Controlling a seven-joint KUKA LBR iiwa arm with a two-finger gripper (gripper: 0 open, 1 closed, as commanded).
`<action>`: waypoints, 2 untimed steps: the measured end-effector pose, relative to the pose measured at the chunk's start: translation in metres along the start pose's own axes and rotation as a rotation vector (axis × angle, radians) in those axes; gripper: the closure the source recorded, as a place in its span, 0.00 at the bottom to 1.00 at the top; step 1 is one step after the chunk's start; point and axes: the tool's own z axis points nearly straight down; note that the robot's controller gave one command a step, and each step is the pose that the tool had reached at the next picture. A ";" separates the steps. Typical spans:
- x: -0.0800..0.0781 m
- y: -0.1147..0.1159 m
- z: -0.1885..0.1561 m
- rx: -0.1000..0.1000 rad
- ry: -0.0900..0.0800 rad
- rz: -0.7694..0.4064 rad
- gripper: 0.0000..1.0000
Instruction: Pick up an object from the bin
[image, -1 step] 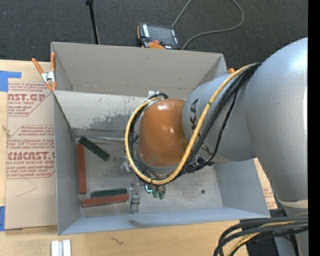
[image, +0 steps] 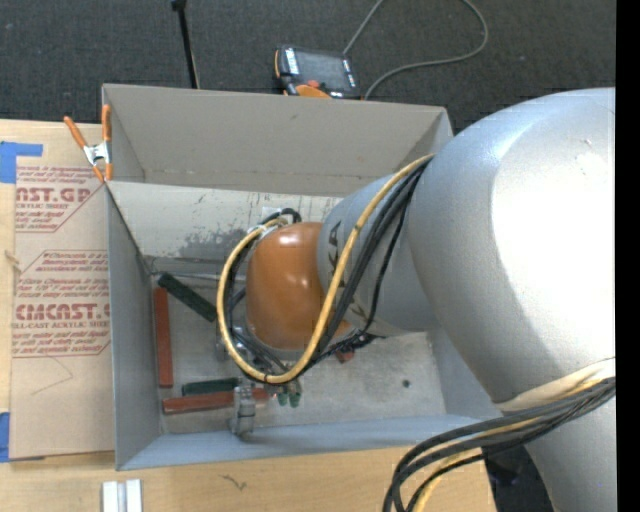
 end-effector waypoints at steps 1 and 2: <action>-0.001 0.000 -0.004 -0.001 -0.002 0.002 1.00; -0.015 0.007 -0.130 -0.002 -0.012 -0.041 1.00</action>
Offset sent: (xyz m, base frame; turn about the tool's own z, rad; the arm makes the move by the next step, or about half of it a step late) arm 0.0000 0.0000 0.0000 0.0000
